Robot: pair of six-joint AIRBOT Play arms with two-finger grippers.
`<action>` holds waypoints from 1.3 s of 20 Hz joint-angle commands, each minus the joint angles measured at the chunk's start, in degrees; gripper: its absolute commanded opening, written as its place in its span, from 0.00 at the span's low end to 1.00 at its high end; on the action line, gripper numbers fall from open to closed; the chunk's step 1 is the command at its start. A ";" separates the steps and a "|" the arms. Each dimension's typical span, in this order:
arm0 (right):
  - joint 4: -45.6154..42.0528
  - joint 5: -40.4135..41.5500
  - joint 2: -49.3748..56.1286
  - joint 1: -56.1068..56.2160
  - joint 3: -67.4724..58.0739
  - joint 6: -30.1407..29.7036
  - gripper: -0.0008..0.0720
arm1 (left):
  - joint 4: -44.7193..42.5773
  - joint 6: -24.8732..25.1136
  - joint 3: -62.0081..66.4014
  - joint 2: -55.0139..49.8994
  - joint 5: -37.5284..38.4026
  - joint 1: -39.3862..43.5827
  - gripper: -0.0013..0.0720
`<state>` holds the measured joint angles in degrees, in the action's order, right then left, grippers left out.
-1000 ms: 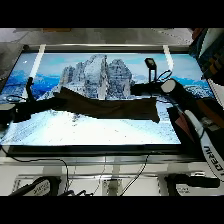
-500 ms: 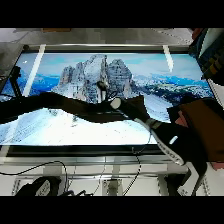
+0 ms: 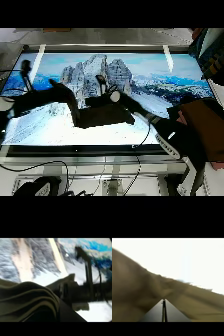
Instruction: Fold the clothes and pants, and hang the long-sleeved shirts on hangers.
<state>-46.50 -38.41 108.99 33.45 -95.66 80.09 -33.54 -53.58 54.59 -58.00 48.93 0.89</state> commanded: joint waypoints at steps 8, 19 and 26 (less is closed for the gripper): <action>-21.49 -32.65 -11.82 -32.79 -0.26 -0.96 0.03 | 7.41 1.75 8.70 -26.34 -32.59 36.94 0.04; 5.79 -40.15 -11.80 -45.09 18.38 -29.44 0.54 | 6.58 1.73 12.46 -25.57 -9.46 25.14 0.98; 9.09 -18.38 -9.94 -30.82 29.11 -15.56 0.95 | 6.56 3.15 12.46 -25.11 -1.75 19.96 0.98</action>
<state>-40.60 -64.66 97.97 -2.76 -69.30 58.70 -27.03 -51.62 67.02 -83.31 43.90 22.31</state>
